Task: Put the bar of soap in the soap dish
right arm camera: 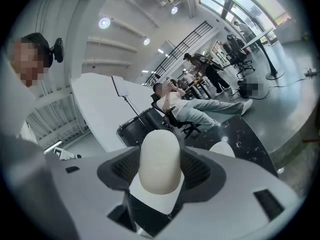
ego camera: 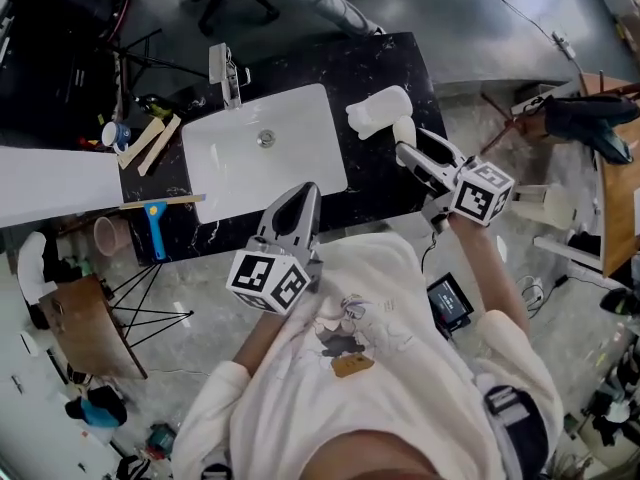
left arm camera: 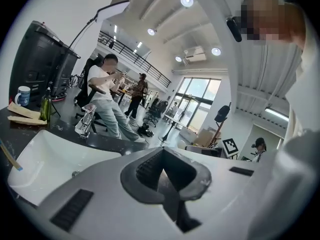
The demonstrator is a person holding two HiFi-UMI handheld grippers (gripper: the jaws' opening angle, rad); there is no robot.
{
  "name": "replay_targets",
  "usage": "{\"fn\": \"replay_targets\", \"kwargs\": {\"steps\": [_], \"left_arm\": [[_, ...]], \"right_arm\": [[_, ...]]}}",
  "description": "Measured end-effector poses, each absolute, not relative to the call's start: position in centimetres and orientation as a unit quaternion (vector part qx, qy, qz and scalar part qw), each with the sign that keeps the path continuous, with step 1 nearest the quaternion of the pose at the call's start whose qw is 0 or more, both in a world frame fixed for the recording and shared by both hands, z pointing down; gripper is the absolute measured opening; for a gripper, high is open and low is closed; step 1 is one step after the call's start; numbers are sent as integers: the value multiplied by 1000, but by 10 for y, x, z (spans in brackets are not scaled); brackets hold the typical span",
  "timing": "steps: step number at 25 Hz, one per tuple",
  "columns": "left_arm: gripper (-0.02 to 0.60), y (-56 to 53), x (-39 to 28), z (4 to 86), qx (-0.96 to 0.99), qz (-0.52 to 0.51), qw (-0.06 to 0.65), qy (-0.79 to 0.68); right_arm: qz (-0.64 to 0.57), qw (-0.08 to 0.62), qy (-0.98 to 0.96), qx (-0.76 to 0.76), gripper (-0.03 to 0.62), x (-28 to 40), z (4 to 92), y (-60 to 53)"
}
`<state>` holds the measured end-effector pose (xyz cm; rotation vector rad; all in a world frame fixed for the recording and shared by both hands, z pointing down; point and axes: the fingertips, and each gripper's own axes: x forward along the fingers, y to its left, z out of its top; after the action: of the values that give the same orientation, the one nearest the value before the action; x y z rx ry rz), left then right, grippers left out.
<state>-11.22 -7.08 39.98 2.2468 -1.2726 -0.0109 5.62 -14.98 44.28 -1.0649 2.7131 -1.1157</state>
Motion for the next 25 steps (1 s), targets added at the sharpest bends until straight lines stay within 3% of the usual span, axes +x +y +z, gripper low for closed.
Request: {"fn": "replay_targets", "kwargs": {"steps": [18, 25], "left_arm": [[6, -110, -81, 418, 815, 10, 299, -497], [6, -123, -101, 415, 801, -4, 298, -518]], "right_arm": [[-316, -80, 903, -280, 261, 69, 487, -227], [-232, -195, 915, -266, 261, 61, 498, -239]]}}
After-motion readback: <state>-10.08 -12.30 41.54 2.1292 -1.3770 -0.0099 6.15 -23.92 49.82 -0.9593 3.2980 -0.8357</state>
